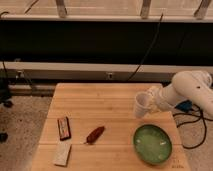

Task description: Place the ceramic cup in the ceramic bowl

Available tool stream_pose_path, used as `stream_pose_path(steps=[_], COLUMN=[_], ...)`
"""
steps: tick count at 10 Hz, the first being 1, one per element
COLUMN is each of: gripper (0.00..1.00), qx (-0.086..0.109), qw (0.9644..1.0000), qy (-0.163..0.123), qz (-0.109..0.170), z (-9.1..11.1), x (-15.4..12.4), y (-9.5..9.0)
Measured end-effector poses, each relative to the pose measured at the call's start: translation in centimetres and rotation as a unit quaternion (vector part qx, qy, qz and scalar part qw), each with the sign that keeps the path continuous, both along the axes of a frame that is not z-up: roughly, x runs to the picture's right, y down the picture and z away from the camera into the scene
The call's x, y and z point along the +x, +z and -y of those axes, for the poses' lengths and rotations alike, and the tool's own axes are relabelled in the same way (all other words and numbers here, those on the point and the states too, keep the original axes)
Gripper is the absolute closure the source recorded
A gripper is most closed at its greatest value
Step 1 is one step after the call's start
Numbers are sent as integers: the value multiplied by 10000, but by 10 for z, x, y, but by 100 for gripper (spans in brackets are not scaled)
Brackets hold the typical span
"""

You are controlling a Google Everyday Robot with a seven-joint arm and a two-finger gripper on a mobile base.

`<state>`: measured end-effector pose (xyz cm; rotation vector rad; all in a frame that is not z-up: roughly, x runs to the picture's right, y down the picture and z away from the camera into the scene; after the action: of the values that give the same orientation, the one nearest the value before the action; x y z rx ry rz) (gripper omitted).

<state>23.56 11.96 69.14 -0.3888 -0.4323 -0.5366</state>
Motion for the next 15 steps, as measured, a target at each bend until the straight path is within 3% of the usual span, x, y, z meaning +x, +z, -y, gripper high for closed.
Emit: stream_pose_path(steps=[15], gripper=[100], qx=[-297], qw=[9988], qy=[385], qz=[0], z=[-44], x=[23], y=[-3])
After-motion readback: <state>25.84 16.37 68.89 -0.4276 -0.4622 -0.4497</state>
